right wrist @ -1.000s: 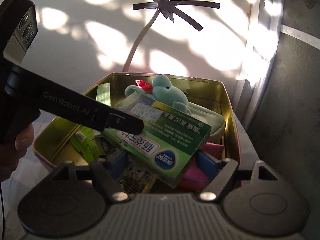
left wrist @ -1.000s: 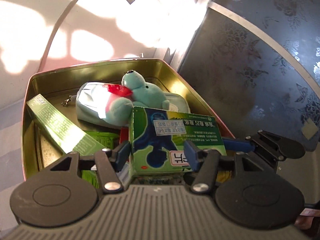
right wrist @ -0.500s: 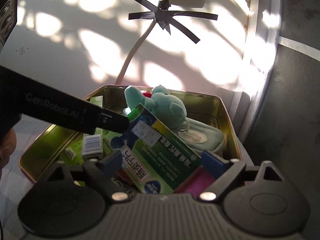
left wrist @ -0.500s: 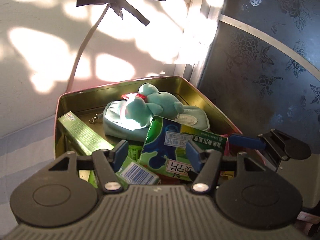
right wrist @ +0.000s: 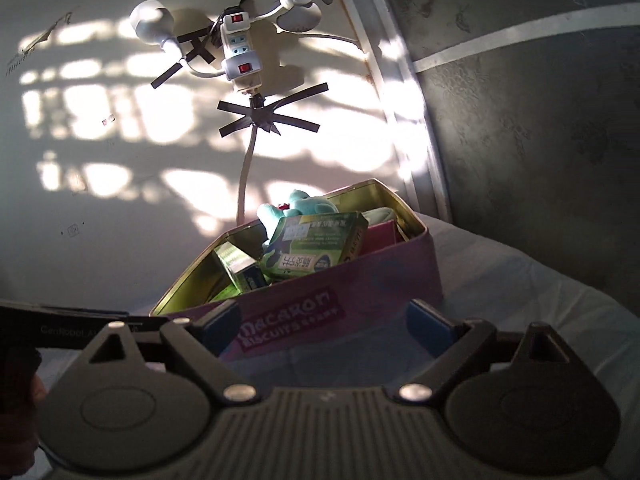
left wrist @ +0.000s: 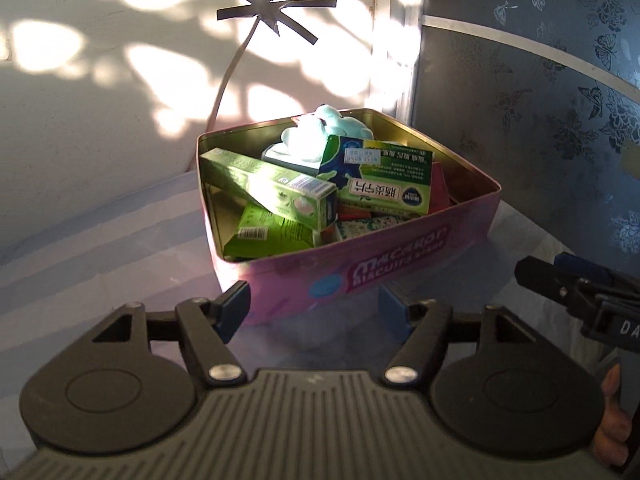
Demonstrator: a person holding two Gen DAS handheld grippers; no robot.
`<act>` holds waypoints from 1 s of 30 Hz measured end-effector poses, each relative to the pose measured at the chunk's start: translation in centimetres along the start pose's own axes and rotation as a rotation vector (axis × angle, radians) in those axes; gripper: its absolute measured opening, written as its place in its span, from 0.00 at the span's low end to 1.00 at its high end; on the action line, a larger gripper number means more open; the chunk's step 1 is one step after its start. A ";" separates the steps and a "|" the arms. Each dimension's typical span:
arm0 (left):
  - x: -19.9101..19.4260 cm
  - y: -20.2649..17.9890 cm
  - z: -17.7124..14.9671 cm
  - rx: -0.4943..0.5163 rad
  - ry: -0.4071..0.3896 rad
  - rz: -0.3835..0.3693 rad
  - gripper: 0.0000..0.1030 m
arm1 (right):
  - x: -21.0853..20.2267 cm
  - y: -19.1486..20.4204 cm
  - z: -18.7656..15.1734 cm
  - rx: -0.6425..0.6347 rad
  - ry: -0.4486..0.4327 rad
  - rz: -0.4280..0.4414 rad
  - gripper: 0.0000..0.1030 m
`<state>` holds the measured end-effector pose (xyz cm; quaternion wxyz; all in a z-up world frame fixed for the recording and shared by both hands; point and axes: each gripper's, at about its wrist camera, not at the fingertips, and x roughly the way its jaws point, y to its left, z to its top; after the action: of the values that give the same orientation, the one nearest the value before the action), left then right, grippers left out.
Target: Organize objects
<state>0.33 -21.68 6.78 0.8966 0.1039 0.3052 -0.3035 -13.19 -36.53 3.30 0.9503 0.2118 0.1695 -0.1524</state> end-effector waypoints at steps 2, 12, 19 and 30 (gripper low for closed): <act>-0.4 0.1 -1.5 -0.020 0.015 0.010 0.70 | -1.3 -0.2 -1.7 0.044 0.017 -0.003 0.90; -2.5 -0.5 -7.1 0.015 0.000 0.127 0.85 | -4.3 3.2 -7.1 0.057 0.075 0.016 0.93; -3.3 -0.3 -8.4 -0.002 -0.001 0.163 0.92 | -5.9 4.0 -7.7 0.112 0.049 0.007 0.98; -3.4 -0.8 -8.9 0.021 -0.012 0.201 1.00 | -5.7 4.9 -8.9 0.109 0.049 -0.039 1.00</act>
<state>-6.60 -17.37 1.77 0.9232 0.1417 0.2847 -0.2159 -18.80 -27.03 -0.41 0.9298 0.2636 0.1883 -0.1747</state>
